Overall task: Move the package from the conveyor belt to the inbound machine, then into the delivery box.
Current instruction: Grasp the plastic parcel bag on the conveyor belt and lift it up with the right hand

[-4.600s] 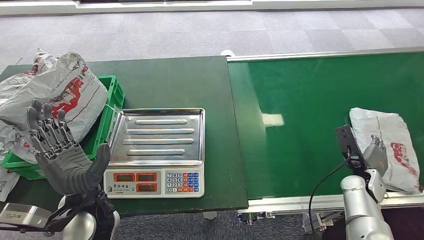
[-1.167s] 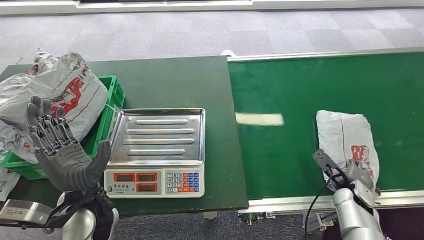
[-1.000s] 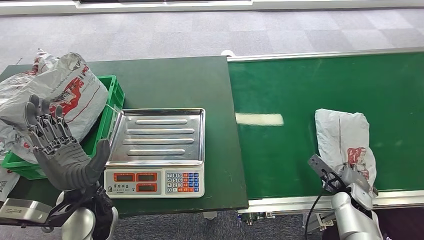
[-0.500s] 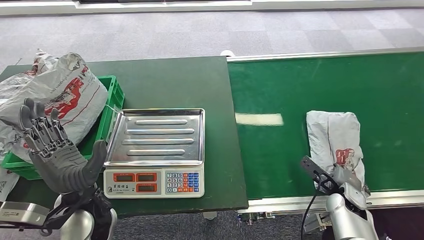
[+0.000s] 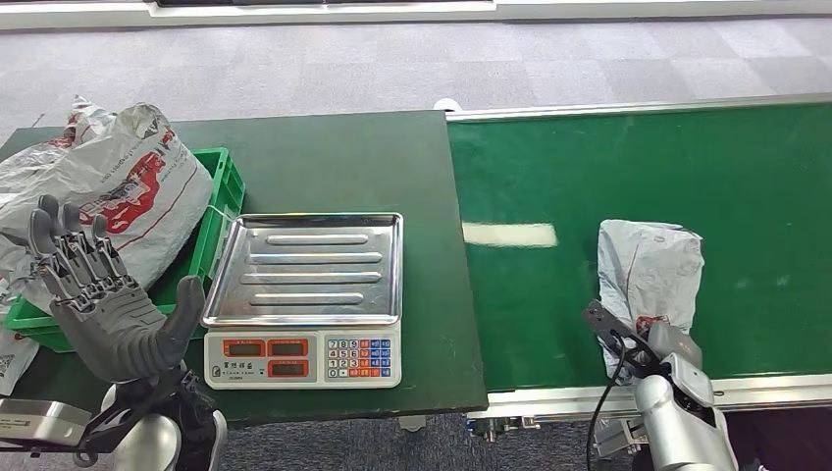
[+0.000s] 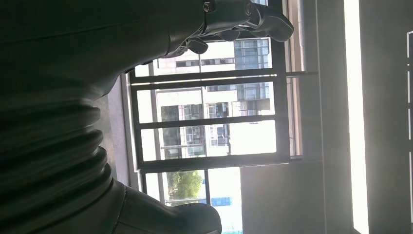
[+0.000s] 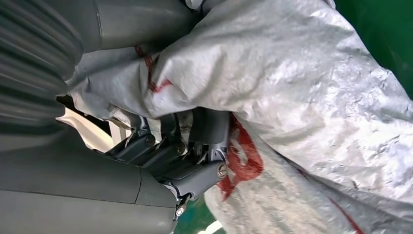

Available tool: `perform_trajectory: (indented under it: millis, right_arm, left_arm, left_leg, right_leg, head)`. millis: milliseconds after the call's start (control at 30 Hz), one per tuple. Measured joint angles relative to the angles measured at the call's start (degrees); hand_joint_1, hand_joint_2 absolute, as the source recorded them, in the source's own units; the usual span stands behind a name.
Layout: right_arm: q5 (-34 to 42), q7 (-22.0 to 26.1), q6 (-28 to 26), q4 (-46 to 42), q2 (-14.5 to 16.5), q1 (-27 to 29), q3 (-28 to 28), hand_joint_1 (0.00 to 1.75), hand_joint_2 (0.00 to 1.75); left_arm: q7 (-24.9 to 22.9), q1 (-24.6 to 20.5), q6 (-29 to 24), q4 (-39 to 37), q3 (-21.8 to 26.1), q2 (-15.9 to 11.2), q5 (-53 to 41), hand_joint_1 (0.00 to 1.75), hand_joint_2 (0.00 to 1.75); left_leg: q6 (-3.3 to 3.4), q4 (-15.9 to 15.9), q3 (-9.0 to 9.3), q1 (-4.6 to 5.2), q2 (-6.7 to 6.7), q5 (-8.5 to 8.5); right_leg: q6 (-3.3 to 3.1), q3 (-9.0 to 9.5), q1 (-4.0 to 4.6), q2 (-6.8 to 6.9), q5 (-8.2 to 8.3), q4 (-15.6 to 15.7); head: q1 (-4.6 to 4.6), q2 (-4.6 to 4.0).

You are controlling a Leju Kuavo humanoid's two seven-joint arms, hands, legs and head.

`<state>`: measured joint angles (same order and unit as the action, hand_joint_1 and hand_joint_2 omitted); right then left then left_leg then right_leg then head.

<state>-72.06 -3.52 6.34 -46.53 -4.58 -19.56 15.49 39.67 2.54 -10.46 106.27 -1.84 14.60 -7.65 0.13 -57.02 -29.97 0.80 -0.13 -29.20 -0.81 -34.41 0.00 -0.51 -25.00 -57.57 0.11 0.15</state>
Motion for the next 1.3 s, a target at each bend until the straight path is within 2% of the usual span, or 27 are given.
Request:
perform_trajectory:
  millis: [267,333,467,667,833,1033,1100,1167,1200,1300]
  right_arm:
    - [0.9,-0.1,-1.2,-1.6,0.3,0.8,-0.1,1.75,1.75]
    - [0.7,1.2,-4.5,-3.0,0.6,1.1,-0.1,1.75,1.75]
    - [-3.4,3.6,-17.3,-9.3,2.6,-1.2,0.7,1.75,1.75]
    - [-3.3,2.9,-20.2,-12.3,3.0,-2.9,0.7,1.75,1.75]
    - [-0.7,3.5,-28.2,-17.5,4.0,-9.9,0.3,1.75,1.75]
    - [2.0,4.8,-32.2,-17.5,5.2,-12.4,-0.1,1.75,1.75]
    - [3.6,5.8,-31.8,-17.5,5.5,-12.7,-0.1,1.75,1.75]
    - [7.2,8.9,-28.2,-17.3,6.0,-13.1,-0.3,1.75,1.75]
    - [10.3,12.5,-23.6,-16.9,6.5,-13.5,-0.8,1.75,1.75]
    - [19.0,28.4,-4.3,-14.1,8.6,-16.3,-6.1,1.75,1.75]
  left_arm:
    - [0.1,0.0,0.0,-0.3,0.0,0.0,0.4,0.00,1.75]
    - [0.2,0.1,-0.1,-0.3,0.1,0.0,0.7,0.00,1.75]
    - [0.3,0.4,-0.3,-0.1,0.3,0.0,1.5,0.00,1.75]
    - [0.3,0.4,-0.3,-0.2,0.3,0.0,1.7,0.00,1.75]
    - [0.3,-0.8,-0.7,-1.4,0.3,0.0,1.7,0.00,1.75]
    - [0.3,-0.8,-0.9,-2.2,-0.1,0.0,2.3,0.00,1.75]
    - [0.3,-0.8,-0.9,-2.5,-0.2,0.0,2.3,0.00,1.75]
    - [0.3,-0.8,-0.9,-2.9,-0.4,-0.1,2.4,0.00,1.75]
    - [0.3,-1.0,-0.8,-3.2,-0.5,-0.1,2.7,0.00,1.75]
    - [0.3,-3.1,-0.1,-5.4,-0.9,-0.3,4.5,0.00,1.75]
  left_leg:
    - [0.01,0.0,0.17,0.01,-0.10,0.01]
    - [0.02,0.0,-0.12,0.02,-0.10,0.01]
    - [0.02,0.0,-0.26,0.08,0.13,0.01]
    - [0.05,0.0,0.01,0.08,0.10,0.04]
    - [0.06,0.0,0.18,0.08,-0.01,0.14]
    - [0.06,0.0,0.16,0.09,-0.14,0.14]
    - [0.06,0.0,0.15,0.09,-0.13,0.13]
    - [0.06,0.0,-0.12,0.08,-0.11,0.12]
    - [0.07,0.0,-0.25,0.08,-0.06,0.11]
    - [0.06,0.0,-0.27,0.07,0.38,0.09]
  right_leg:
    - [0.00,0.02,-0.02,0.05,0.00,0.0]
    - [0.01,0.02,-0.06,0.09,0.00,0.0]
    - [0.03,-0.12,-0.10,-0.18,0.03,0.0]
    - [0.04,-0.11,-0.08,-0.16,0.04,0.0]
    - [0.07,-0.06,-0.09,-0.03,0.09,0.0]
    - [0.07,-0.05,-0.09,0.01,0.09,0.0]
    - [0.07,-0.05,-0.09,0.02,0.09,0.0]
    - [0.07,-0.04,-0.10,0.02,0.08,0.0]
    - [0.07,-0.05,-0.10,-0.01,0.08,0.0]
    - [0.02,-0.17,-0.08,-0.43,0.17,0.0]
  head:
    - [0.00,0.00]
    - [0.01,0.00]
    - [-0.02,0.00]
    - [-0.02,0.00]
    - [0.00,0.00]
    - [0.00,0.00]
    - [0.00,0.00]
    - [0.00,0.00]
    - [0.01,0.00]
    - [-0.01,0.00]
